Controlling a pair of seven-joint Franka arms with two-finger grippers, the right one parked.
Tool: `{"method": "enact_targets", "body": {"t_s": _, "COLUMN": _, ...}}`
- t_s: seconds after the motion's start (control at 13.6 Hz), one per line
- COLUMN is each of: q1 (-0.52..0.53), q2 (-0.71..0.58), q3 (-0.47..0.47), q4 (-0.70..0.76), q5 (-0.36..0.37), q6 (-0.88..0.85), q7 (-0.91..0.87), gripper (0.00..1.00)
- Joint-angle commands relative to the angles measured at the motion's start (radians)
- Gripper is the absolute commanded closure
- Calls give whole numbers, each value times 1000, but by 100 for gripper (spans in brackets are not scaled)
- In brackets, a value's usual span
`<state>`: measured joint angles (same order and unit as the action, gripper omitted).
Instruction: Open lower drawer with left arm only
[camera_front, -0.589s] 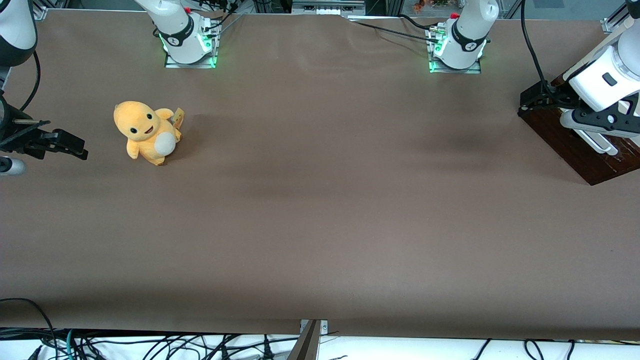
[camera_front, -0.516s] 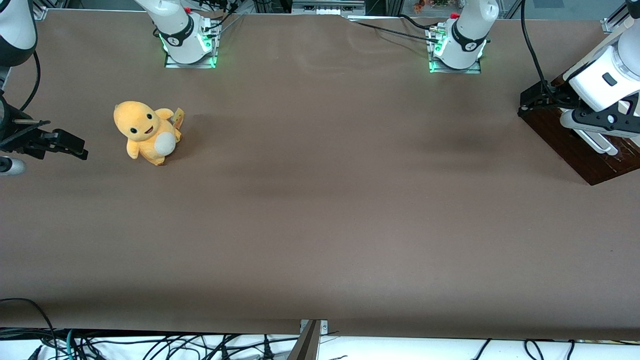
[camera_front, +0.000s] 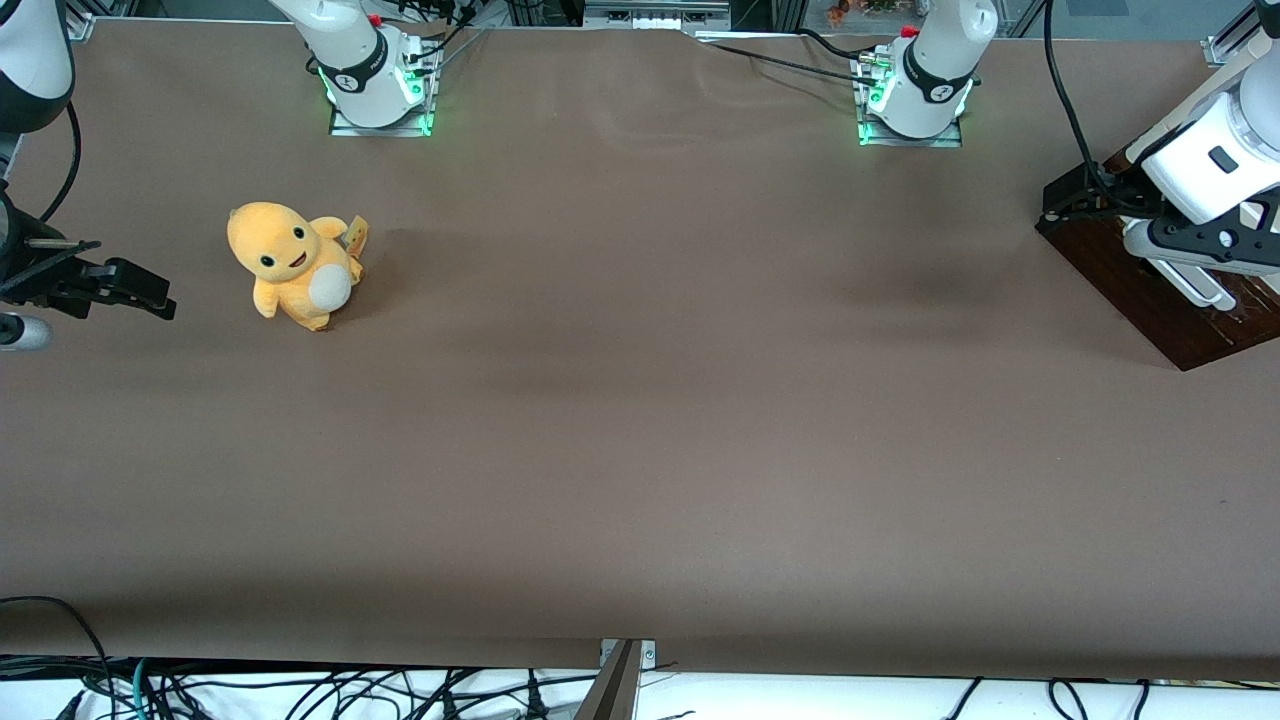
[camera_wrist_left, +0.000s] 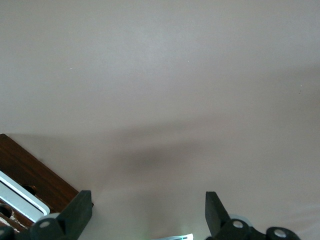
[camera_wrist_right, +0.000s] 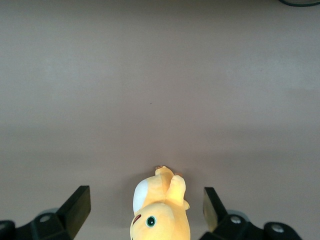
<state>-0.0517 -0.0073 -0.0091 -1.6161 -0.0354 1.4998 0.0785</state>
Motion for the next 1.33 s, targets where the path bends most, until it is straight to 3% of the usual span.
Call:
{"method": "enact_targets", "body": {"t_s": 0.0, "q1": 3, "q2": 12, "q3": 4, "q4": 28, "q5": -18, "q6": -19, "q7": 17, "gripper": 0}}
{"method": "enact_targets", "body": {"t_s": 1.11, "q1": 1, "q2": 66, "q3": -2, "q4": 28, "q5": -4, "q6": -124, "q7": 7, "gripper": 0}}
{"method": "enact_targets", "body": {"t_s": 1.25, "q1": 0, "q2": 67, "q3": -3, "q4": 28, "q5": 37, "q6": -133, "q7": -15, "gripper": 0}}
